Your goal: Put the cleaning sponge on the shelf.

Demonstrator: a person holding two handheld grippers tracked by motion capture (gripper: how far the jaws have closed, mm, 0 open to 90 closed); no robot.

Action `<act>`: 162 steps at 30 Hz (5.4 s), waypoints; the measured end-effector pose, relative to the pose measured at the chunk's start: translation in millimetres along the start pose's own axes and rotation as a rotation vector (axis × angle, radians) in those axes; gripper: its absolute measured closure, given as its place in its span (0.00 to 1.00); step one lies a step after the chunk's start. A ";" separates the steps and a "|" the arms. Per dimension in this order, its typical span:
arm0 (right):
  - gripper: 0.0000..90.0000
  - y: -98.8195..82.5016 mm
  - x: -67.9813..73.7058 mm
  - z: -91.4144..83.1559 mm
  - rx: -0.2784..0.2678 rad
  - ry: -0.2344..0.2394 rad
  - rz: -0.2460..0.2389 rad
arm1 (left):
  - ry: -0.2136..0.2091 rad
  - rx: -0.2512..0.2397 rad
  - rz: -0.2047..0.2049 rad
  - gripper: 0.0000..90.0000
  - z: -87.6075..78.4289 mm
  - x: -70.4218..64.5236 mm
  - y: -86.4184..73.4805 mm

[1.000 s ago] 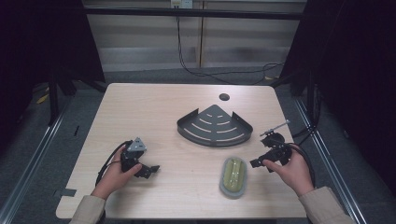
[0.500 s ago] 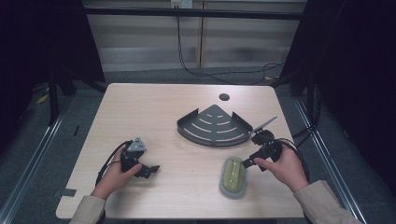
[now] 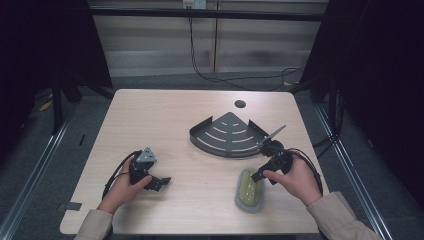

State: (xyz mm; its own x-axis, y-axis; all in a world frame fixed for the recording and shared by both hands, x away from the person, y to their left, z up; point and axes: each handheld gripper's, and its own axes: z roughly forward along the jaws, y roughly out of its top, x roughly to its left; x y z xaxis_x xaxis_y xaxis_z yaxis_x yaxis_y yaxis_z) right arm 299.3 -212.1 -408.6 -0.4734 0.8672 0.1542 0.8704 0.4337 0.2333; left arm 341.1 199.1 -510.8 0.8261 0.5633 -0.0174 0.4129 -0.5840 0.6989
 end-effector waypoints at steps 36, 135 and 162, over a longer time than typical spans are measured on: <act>0.40 0.1 19.8 19.3 0.042 0.055 0.013 | 0.000 0.000 0.000 0.00 0.0 0.0 0.0; 0.80 116.5 -21.6 -45.9 -0.033 -0.078 -0.062 | -0.002 -0.001 -0.002 0.00 -0.1 0.0 0.1; 0.80 145.6 -39.2 -31.5 -0.048 -0.094 -0.072 | -0.002 -0.001 -0.001 0.00 -0.1 0.0 0.1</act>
State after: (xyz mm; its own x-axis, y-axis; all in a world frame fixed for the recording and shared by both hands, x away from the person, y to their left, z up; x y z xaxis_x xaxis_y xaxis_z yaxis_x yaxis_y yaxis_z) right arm 440.3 -190.7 -350.4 -0.5179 0.8543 0.0453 0.8260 0.4855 0.2864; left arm 341.1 199.1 -510.7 0.8261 0.5632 -0.0196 0.4136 -0.5824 0.6998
